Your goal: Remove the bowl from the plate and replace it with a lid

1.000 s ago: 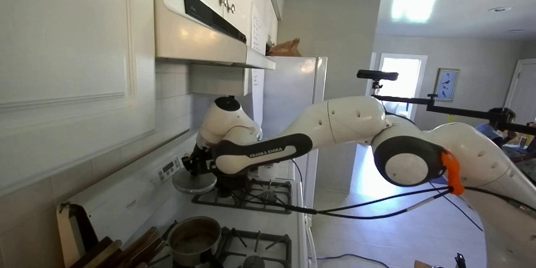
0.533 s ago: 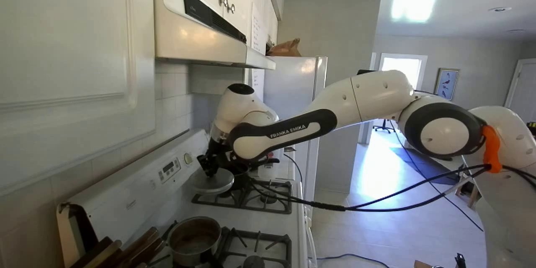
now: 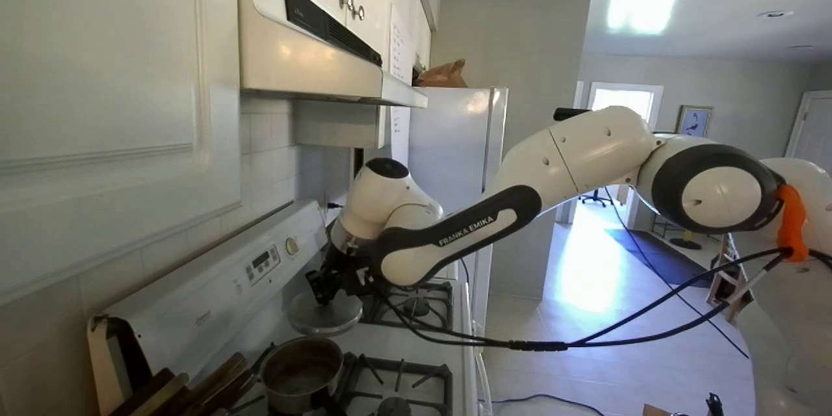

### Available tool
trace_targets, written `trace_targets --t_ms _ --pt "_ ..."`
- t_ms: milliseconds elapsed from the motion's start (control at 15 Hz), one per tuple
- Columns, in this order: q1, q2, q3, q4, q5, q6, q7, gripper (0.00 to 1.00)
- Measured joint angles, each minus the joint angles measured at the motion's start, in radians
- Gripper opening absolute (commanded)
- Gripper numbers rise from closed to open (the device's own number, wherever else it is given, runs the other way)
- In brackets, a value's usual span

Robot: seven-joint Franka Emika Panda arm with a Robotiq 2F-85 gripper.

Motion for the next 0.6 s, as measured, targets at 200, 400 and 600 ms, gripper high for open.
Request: trace_targets --t_ms 200,400,600 --pt "0.031 0.000 -0.020 -0.062 -0.046 0.086 0.069 0.06" --pt "0.068 0.000 -0.050 -0.103 -0.092 0.143 0.127 0.06" --pt "0.095 0.000 -0.068 -0.118 -0.114 0.159 0.151 0.06"
